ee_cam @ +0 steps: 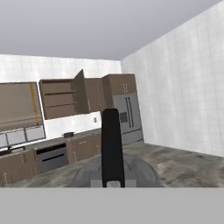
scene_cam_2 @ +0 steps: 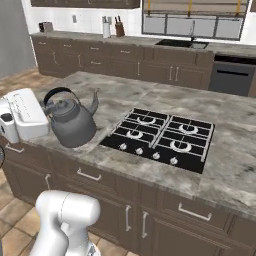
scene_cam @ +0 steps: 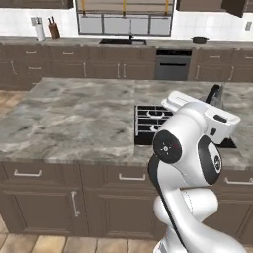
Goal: Pick the kettle from the cabinet and place it on a stove burner. Then pick the pot from the counter and place it on another stove burner. Finally, turn both burners on.
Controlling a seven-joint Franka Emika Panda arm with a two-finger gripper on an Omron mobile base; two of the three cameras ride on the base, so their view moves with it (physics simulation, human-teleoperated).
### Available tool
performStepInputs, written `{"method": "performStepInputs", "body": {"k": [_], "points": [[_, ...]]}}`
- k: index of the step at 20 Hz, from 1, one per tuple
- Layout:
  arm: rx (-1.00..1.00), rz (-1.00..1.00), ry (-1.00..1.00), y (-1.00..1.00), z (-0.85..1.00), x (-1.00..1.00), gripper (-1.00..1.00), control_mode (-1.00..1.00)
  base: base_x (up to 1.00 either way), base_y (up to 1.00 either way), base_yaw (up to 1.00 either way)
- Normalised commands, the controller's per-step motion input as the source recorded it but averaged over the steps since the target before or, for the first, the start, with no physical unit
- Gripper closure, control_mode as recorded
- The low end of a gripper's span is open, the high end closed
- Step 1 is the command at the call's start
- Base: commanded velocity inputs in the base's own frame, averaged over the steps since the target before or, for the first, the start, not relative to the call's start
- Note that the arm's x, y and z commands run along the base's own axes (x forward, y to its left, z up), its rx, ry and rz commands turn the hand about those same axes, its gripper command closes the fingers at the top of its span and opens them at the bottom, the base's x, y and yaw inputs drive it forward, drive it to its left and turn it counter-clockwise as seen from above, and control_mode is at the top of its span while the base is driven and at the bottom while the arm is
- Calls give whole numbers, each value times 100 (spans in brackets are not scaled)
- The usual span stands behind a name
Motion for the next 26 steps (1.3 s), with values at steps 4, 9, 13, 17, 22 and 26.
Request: {"method": "performStepInputs", "body": {"k": [4, 9, 13, 17, 22, 26], "points": [[0, 0, 0, 0, 0, 0, 100, 100, 59, 33, -32], [0, 0, 0, 0, 0, 0, 100, 100, 54, 21, -27], [0, 0, 0, 0, 0, 0, 100, 100, 57, 6, -13], [0, 0, 0, 0, 0, 0, 100, 100, 60, 3, -2], [0, 0, 0, 0, 0, 0, 100, 100, 36, 2, 0], [0, 0, 0, 0, 0, 0, 100, 100, 52, 0, 0]]}}
